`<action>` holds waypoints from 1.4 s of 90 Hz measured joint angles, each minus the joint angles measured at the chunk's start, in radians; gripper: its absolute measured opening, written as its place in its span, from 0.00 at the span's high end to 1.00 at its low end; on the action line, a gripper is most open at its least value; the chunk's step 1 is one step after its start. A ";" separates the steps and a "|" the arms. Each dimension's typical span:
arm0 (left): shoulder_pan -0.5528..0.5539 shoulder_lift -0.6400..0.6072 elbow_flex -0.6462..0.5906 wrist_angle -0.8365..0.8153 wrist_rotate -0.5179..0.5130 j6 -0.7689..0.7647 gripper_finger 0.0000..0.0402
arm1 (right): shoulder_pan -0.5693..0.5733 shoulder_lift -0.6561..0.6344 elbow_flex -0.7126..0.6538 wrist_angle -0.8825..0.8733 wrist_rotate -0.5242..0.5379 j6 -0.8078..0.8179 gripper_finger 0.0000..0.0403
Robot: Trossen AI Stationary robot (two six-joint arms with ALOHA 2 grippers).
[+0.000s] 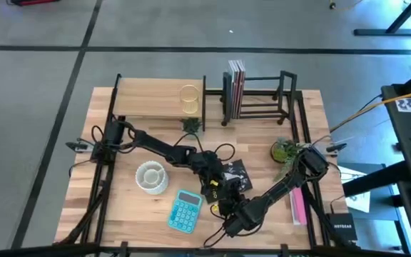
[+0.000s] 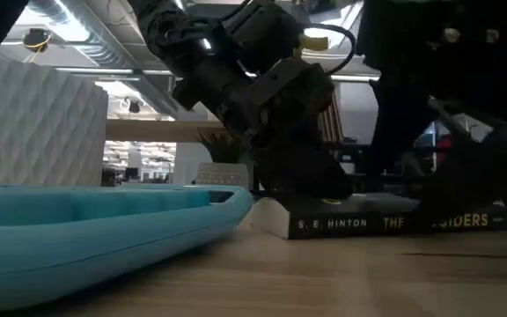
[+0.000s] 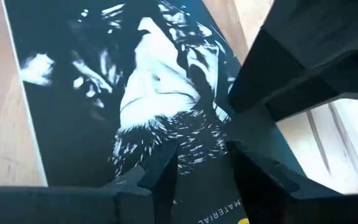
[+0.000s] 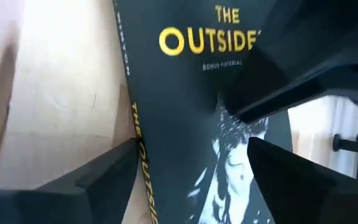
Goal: Stock shelves
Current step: Put the black book on the book shelf
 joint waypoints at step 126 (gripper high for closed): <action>0.022 0.071 0.003 0.081 -0.176 -0.016 0.67 | 0.000 0.002 0.032 0.041 0.088 0.111 0.86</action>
